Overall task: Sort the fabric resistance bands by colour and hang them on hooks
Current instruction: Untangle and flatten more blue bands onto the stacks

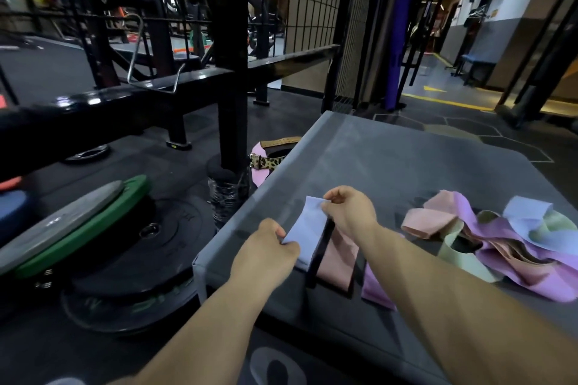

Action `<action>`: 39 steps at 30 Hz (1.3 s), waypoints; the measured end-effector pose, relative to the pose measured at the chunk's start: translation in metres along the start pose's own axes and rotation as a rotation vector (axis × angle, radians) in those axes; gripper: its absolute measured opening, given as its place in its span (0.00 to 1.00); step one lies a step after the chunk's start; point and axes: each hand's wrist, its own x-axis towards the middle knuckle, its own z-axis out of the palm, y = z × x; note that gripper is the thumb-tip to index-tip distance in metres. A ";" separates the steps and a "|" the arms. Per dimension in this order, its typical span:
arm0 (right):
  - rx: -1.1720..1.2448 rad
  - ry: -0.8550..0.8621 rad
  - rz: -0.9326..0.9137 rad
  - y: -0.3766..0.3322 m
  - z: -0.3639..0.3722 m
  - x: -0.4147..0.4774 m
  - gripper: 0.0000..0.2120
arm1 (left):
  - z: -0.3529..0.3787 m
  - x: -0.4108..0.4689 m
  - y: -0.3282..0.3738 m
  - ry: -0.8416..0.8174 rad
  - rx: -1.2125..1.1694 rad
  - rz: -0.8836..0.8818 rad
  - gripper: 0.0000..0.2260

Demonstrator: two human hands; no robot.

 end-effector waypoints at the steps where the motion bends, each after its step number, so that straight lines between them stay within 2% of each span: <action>1: -0.018 -0.008 -0.006 0.000 0.001 0.001 0.04 | 0.001 0.000 0.000 0.003 0.012 0.000 0.08; 14: -0.212 -0.028 -0.071 0.007 0.009 0.005 0.06 | 0.004 -0.002 0.002 0.031 0.186 0.047 0.07; 20: -0.250 -0.037 -0.093 0.009 0.009 0.005 0.08 | 0.009 0.002 -0.003 0.094 0.154 0.069 0.12; 24: -0.270 -0.131 -0.111 0.004 0.003 0.004 0.17 | 0.010 0.004 -0.002 0.060 0.126 0.105 0.16; 28: -0.443 -0.277 -0.242 0.004 -0.004 0.001 0.22 | 0.010 0.002 0.002 -0.005 0.171 0.129 0.17; 32: -0.722 -0.450 -0.341 0.006 -0.004 -0.007 0.27 | 0.012 0.002 0.002 -0.077 0.214 0.148 0.16; 39: -0.855 -0.522 -0.364 0.011 -0.001 -0.010 0.30 | 0.018 0.003 -0.001 -0.119 0.340 0.152 0.18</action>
